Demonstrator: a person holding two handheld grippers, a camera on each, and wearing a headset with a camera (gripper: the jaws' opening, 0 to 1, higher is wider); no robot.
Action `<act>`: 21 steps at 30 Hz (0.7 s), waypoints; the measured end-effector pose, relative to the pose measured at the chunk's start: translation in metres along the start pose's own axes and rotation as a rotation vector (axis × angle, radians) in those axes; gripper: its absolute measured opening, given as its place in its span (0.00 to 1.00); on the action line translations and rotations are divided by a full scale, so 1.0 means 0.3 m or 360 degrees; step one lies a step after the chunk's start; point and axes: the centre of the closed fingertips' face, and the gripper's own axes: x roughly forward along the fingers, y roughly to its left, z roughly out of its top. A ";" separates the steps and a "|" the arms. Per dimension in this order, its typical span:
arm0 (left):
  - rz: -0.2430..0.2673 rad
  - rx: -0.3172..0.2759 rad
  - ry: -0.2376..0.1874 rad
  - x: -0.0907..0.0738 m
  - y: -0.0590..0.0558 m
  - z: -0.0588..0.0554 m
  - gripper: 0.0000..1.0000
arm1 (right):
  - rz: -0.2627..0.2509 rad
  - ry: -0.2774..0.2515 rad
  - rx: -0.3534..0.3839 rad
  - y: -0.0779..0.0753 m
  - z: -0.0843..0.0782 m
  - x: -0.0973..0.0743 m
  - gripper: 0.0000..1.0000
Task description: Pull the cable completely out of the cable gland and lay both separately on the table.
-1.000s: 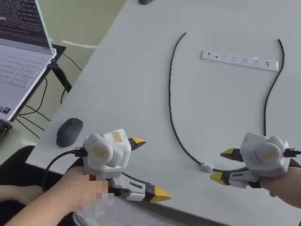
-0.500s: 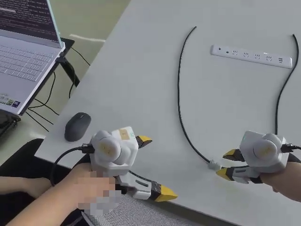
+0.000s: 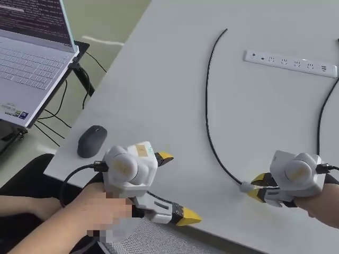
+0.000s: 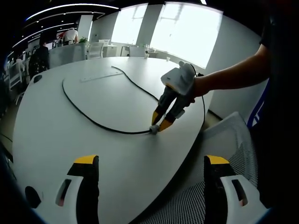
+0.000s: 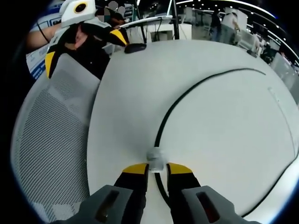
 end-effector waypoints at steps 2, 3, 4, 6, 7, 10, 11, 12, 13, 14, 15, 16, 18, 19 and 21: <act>-0.0001 0.0001 -0.0002 0.000 0.002 0.001 0.93 | -0.0001 0.0003 -0.0004 0.001 0.000 0.001 0.10; -0.0002 -0.0002 0.0000 0.000 0.002 0.000 0.93 | 0.0002 0.0006 -0.0008 0.003 -0.001 0.002 0.10; -0.0003 -0.0002 0.0000 0.000 0.002 0.000 0.93 | 0.0002 0.0006 -0.0013 0.003 -0.001 0.003 0.09; 0.0001 0.0007 0.0000 0.000 0.006 0.001 0.92 | 0.0003 0.0009 -0.0015 0.005 -0.001 0.004 0.09; 0.0002 0.0009 -0.0001 0.000 0.007 0.001 0.92 | 0.0000 0.0009 -0.0020 0.005 0.000 0.004 0.08; -0.0004 0.0004 0.0001 0.001 0.006 0.000 0.92 | -0.0005 0.0007 -0.0019 0.003 0.000 0.003 0.08; -0.0003 0.0008 0.0001 0.001 0.006 0.000 0.92 | -0.0012 0.0007 -0.0023 0.003 0.000 0.004 0.08; -0.0005 0.0008 -0.0002 0.001 0.005 0.002 0.92 | -0.0016 0.0010 -0.0025 0.002 0.000 0.003 0.08; -0.0007 0.0006 -0.0006 0.001 0.003 0.003 0.92 | -0.0019 0.0013 -0.0027 0.003 -0.001 0.003 0.08; -0.0008 0.0003 -0.0010 0.002 0.002 0.004 0.92 | -0.0028 0.0014 -0.0028 0.001 0.000 0.002 0.08; -0.0009 0.0005 -0.0010 0.002 0.000 0.003 0.92 | -0.0030 0.0011 -0.0013 0.002 0.002 0.001 0.07; -0.0010 0.0006 -0.0007 0.003 -0.001 0.002 0.92 | -0.0029 0.0004 0.0000 0.004 0.006 -0.003 0.07; -0.0015 0.0007 -0.0007 0.005 -0.008 0.003 0.92 | -0.0029 -0.0010 0.0020 0.007 0.013 -0.015 0.07; -0.0016 0.0006 -0.0010 0.006 -0.010 0.004 0.92 | -0.0030 -0.0011 0.0031 0.008 0.015 -0.021 0.07; -0.0020 0.0003 -0.0041 0.011 -0.015 0.017 0.92 | -0.0018 -0.0026 0.0044 0.016 0.025 -0.037 0.07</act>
